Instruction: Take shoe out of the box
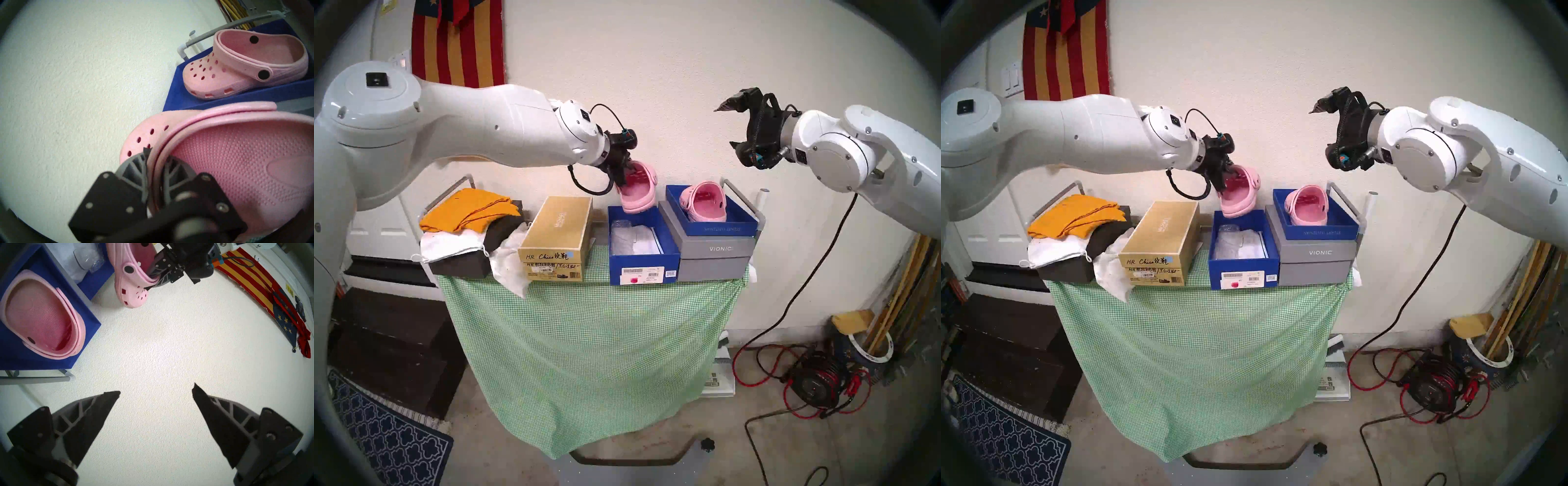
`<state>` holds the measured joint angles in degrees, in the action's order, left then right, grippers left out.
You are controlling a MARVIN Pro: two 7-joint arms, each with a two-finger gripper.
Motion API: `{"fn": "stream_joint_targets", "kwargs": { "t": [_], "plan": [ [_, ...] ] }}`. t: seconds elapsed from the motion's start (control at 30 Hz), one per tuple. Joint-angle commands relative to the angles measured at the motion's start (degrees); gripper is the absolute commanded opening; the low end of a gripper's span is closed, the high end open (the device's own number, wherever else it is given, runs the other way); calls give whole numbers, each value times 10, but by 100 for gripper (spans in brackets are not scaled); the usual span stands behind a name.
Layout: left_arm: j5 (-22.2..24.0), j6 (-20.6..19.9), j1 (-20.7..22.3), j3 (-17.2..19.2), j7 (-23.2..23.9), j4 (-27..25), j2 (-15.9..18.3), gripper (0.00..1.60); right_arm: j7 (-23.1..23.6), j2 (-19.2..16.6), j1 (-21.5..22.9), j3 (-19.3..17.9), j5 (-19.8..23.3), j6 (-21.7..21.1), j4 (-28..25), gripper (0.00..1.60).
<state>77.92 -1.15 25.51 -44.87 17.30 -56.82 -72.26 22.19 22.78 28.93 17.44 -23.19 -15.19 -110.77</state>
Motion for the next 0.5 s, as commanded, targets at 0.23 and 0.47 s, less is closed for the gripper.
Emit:
{"fn": "stream_joint_targets", "kwargs": {
  "t": [0.23,0.47],
  "plan": [
    [-18,12,43,-11,1,37,52,0,0,1,1,-1,-1,1,1,160],
    [-18,18,47,-13,32,51,66,0,0,2,1,-1,-1,1,1,160]
  ]
}}
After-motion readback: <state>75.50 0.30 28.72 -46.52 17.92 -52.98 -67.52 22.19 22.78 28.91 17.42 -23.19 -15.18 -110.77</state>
